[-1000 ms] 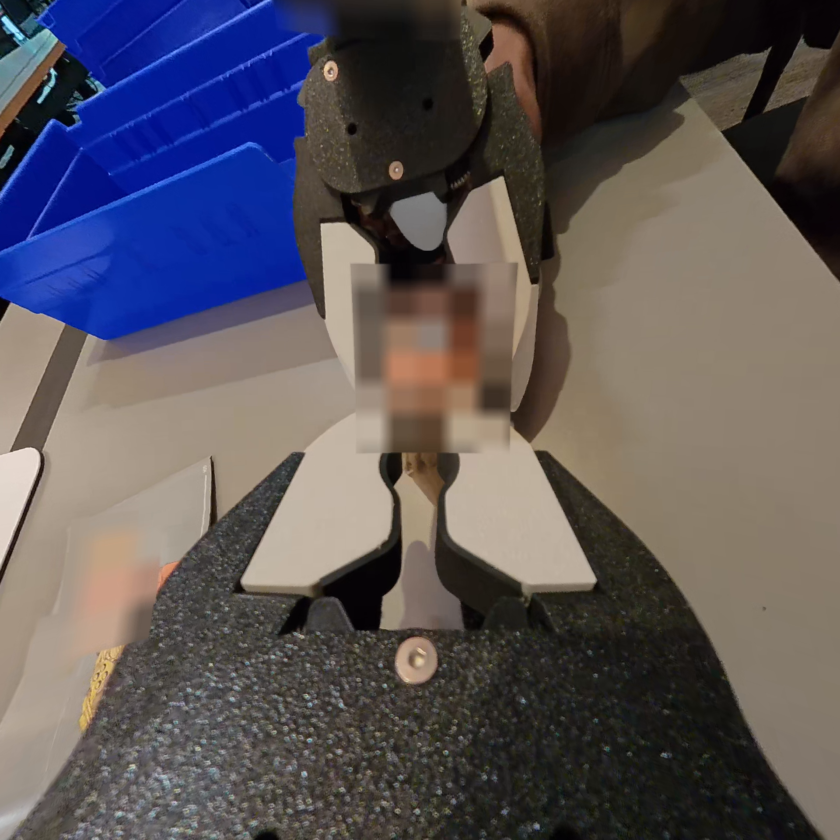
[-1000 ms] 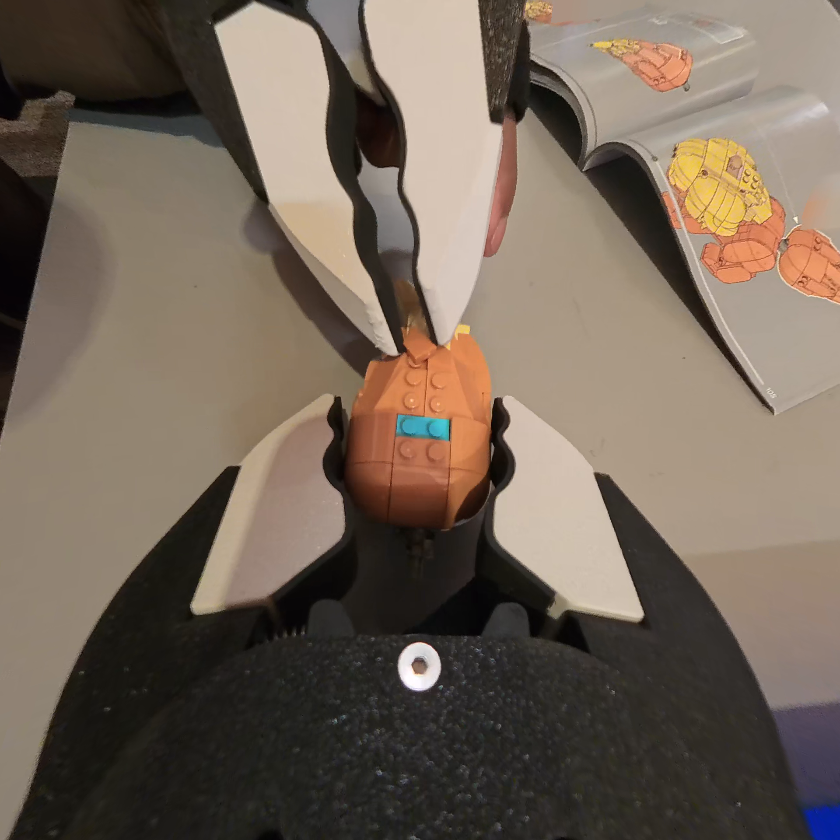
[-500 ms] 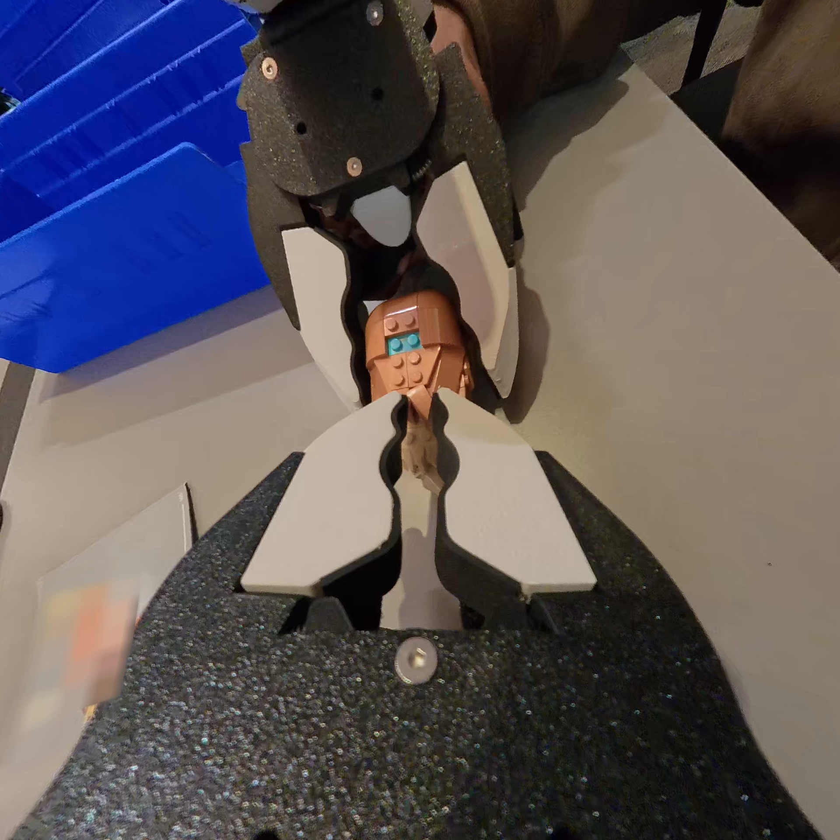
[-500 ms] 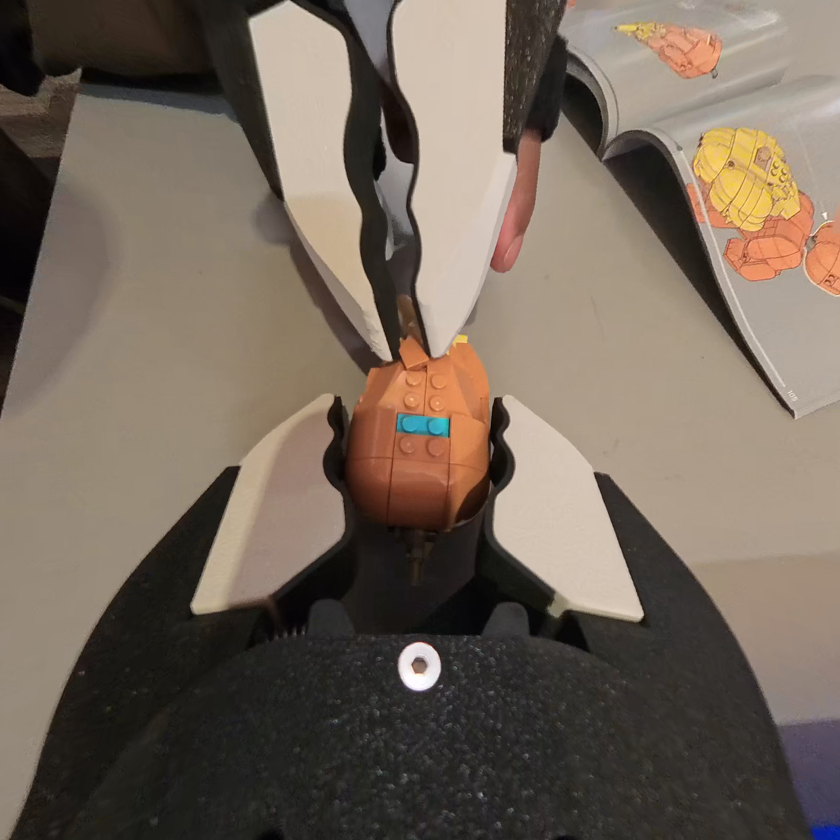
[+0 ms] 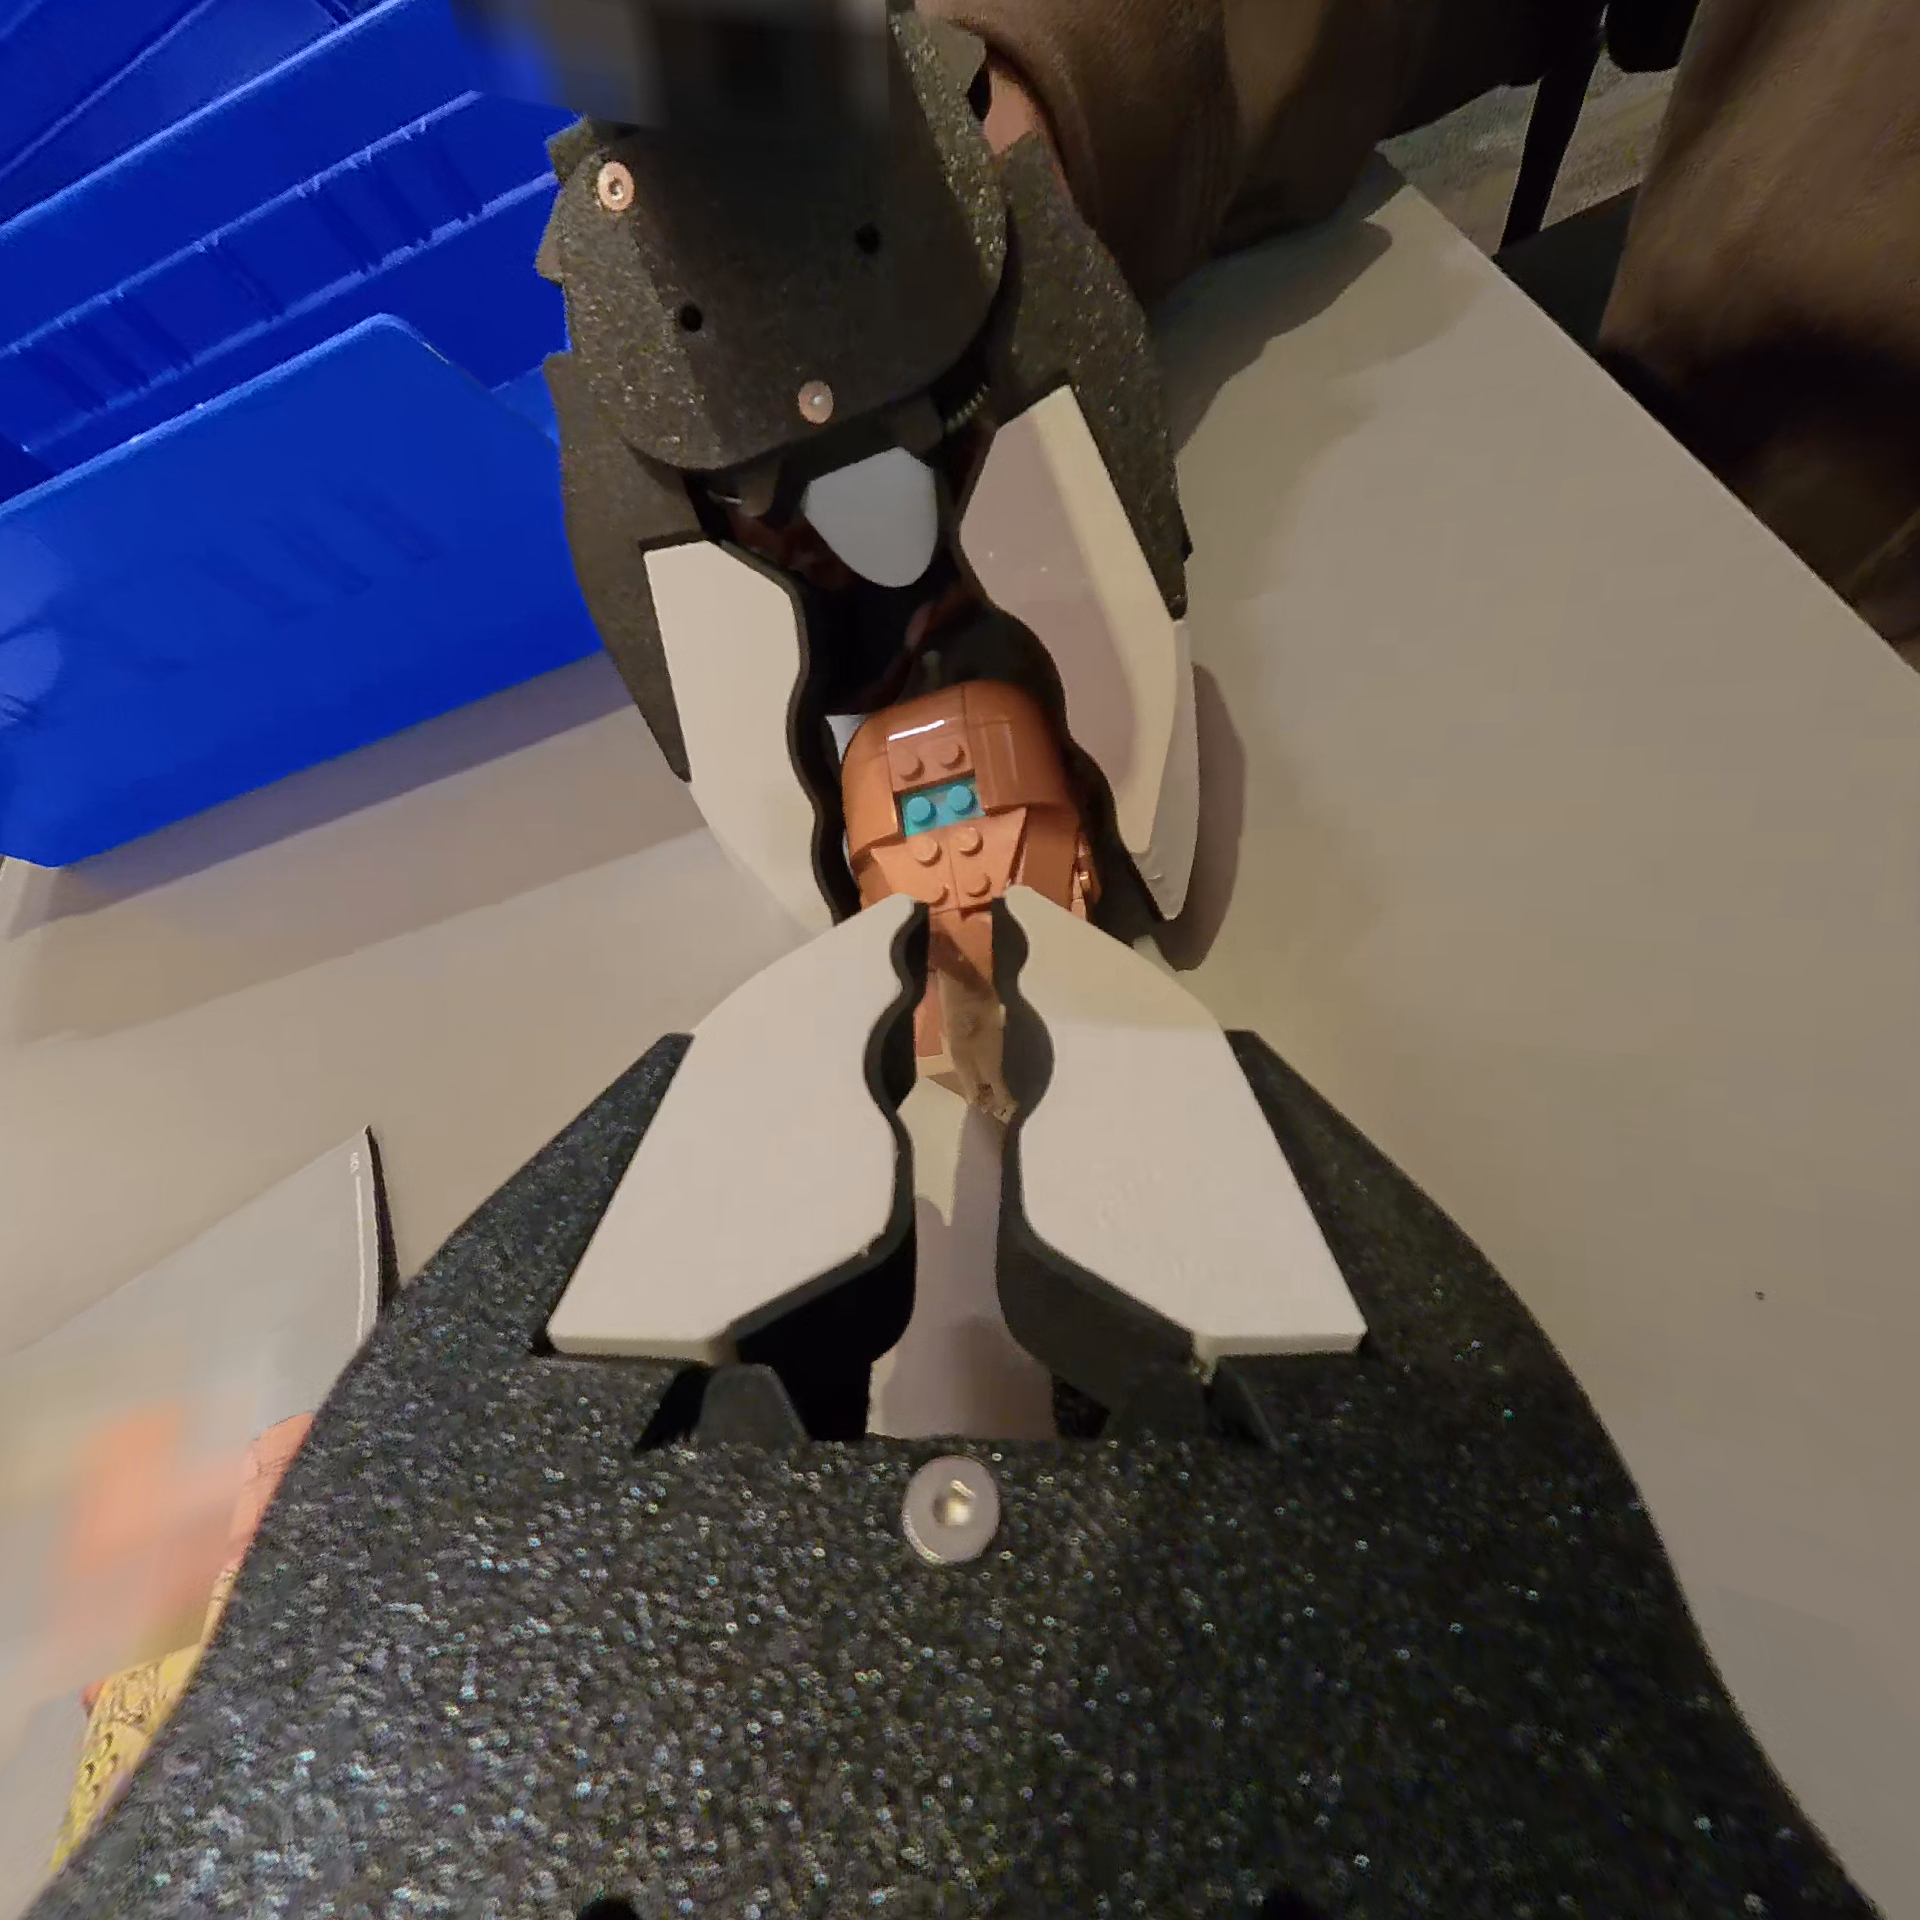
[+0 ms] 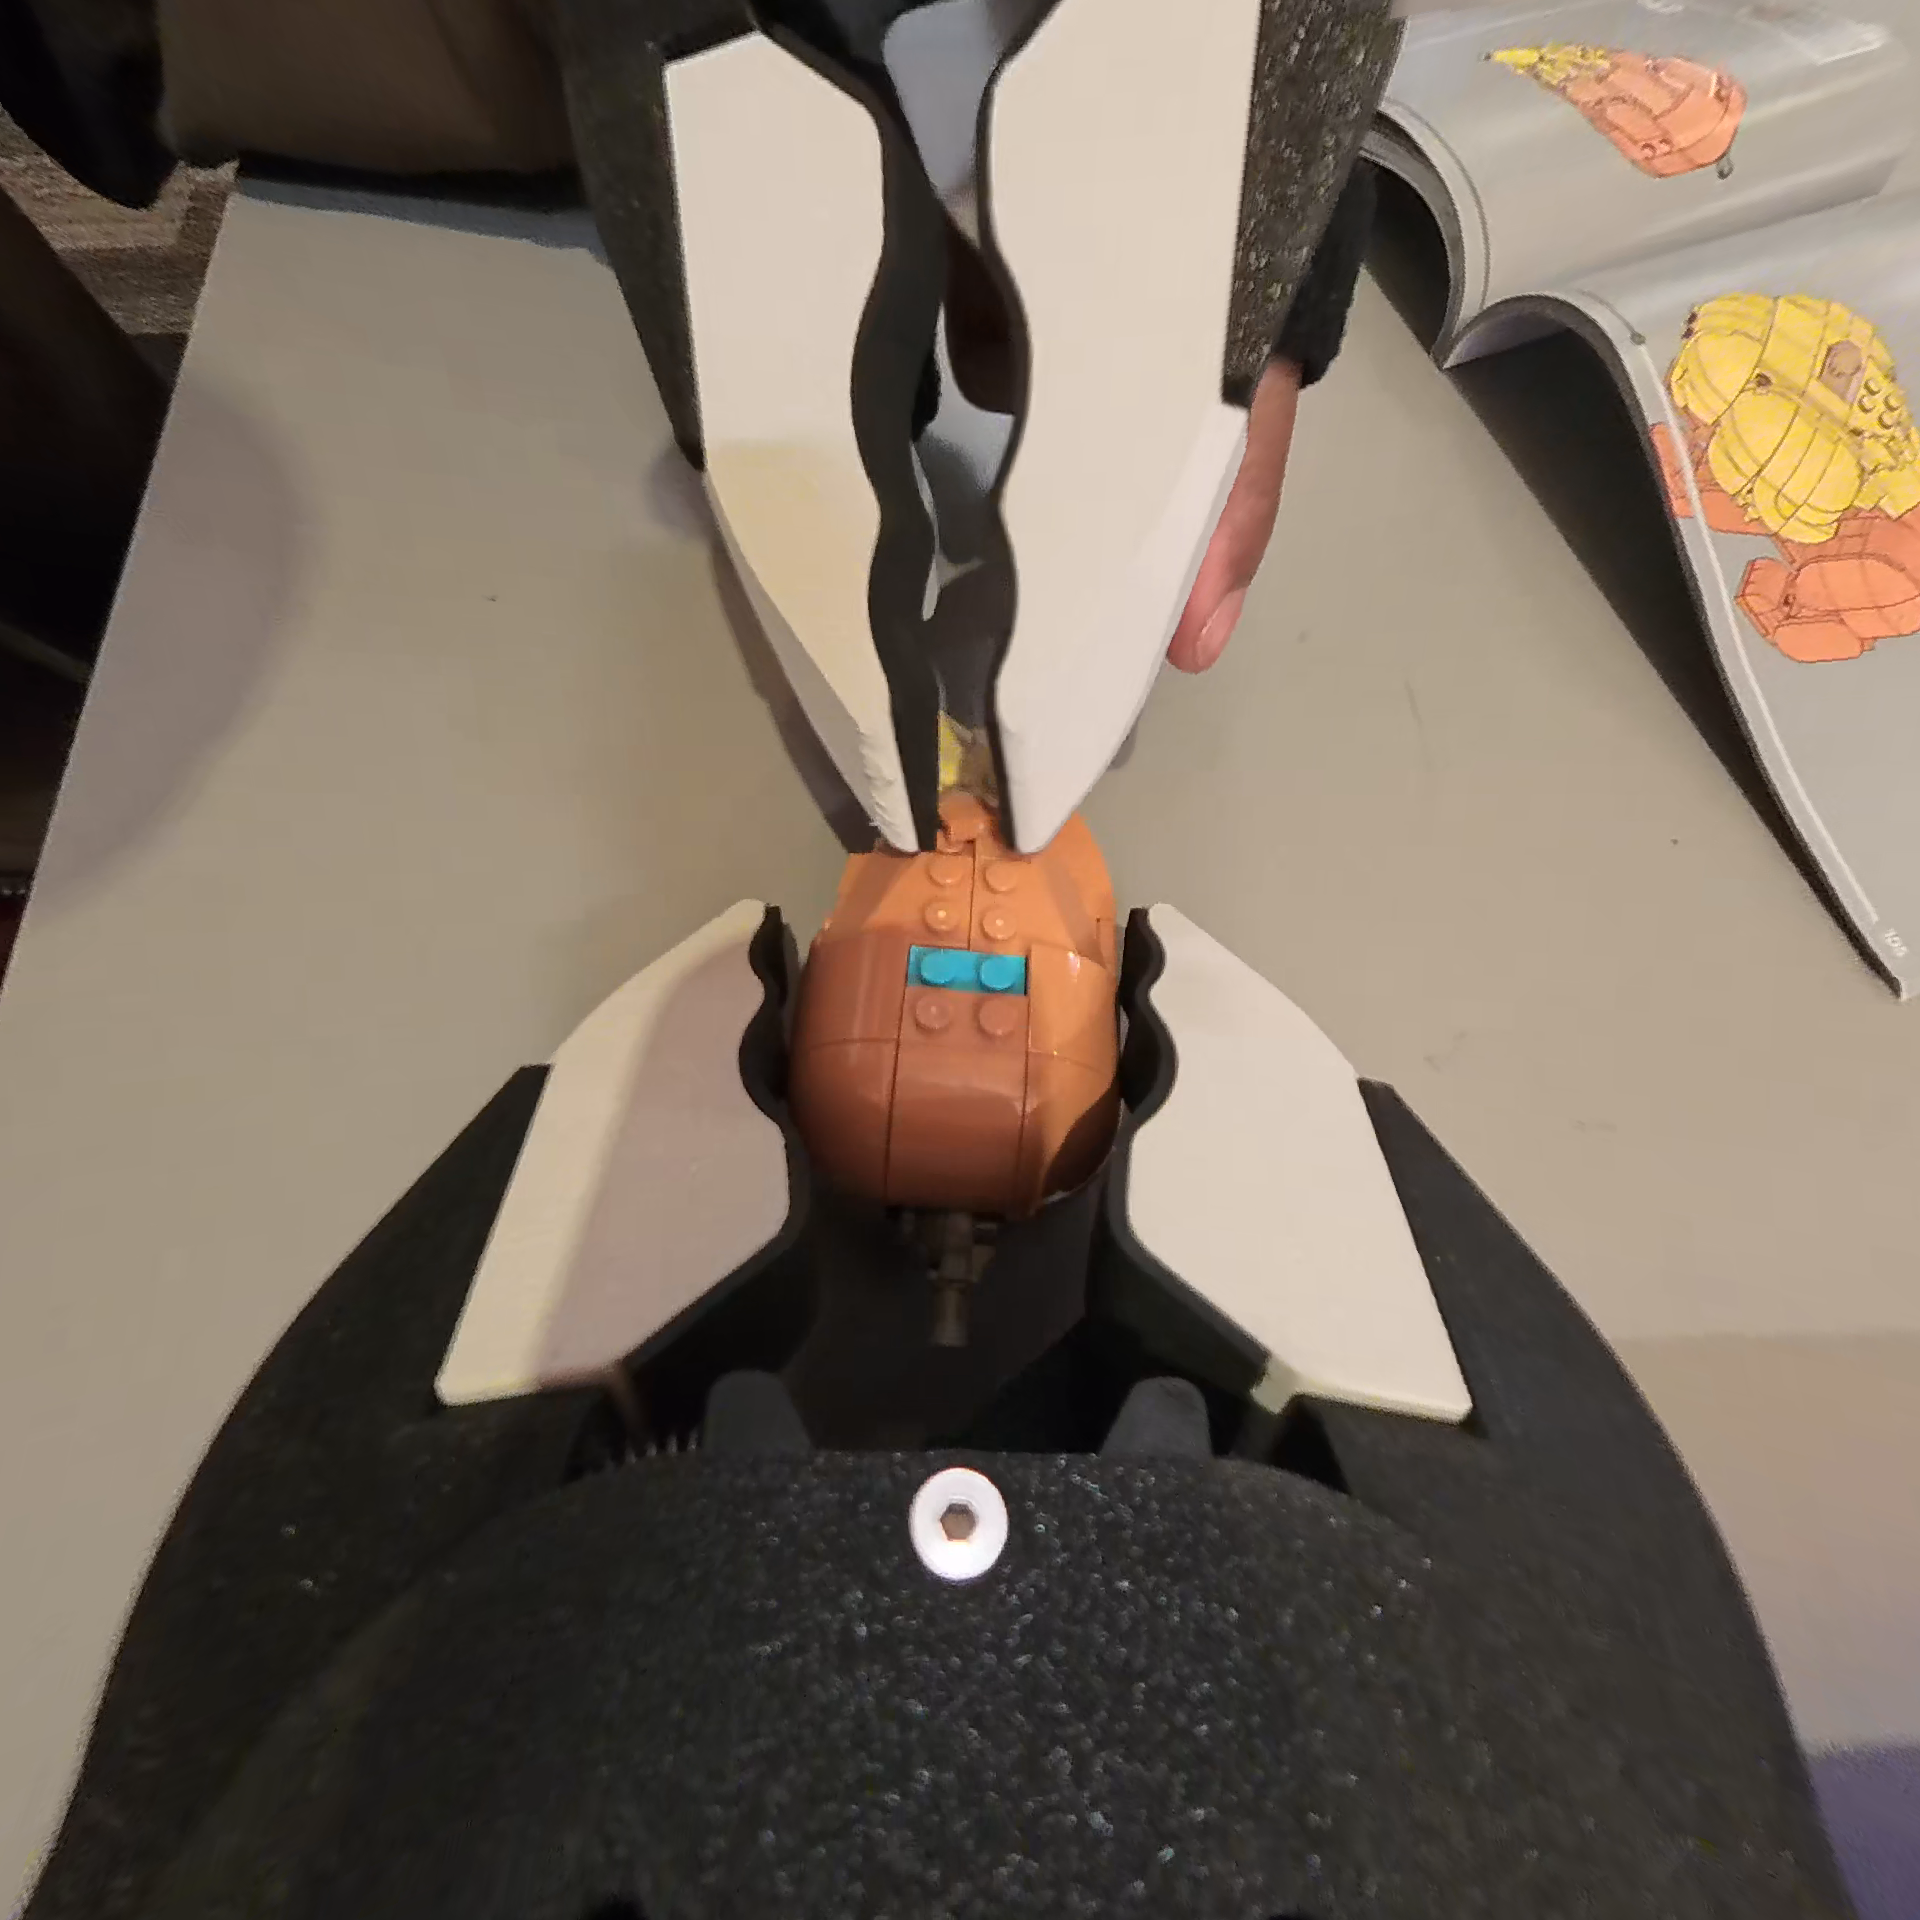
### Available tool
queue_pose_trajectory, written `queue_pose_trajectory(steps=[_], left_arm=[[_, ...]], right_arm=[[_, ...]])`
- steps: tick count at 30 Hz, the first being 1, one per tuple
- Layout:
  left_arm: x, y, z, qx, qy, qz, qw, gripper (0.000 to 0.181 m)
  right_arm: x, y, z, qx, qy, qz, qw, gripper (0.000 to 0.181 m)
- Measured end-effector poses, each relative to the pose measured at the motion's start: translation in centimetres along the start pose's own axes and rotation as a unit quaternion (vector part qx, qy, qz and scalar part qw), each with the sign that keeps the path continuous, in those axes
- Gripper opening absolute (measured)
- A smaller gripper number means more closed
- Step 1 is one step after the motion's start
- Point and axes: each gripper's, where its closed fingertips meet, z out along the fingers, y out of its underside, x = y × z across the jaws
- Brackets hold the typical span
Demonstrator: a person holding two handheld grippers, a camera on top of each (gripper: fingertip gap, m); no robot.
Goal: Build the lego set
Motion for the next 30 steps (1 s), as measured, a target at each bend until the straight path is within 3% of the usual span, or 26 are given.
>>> queue_pose_trajectory(steps=[7, 14, 21, 30], left_arm=[[0.2, 0.6, -0.7, -0.007, -0.018, -0.019, 1.0, 0.017], [0.6, 0.8, -0.9, -0.033, -0.035, -0.005, 0.999, 0.002], [0.7, 0.8, -0.4, -0.044, -0.03, 0.015, 0.998, 0.001], [0.4, 0.6, -0.7, -0.039, -0.037, 0.012, 0.998, 0.01]], right_arm=[[0.0, 0.1, 0.1, 0.002, -0.005, 0.002, 1.0, 0.063], [0.0, 0.0, 0.1, 0.004, -0.005, 0.002, 1.0, 0.063], [0.0, -0.1, 0.0, 0.011, -0.007, 0.001, 1.0, 0.063], [0.1, 0.0, 0.1, 0.008, -0.008, 0.004, 1.0, 0.063]])
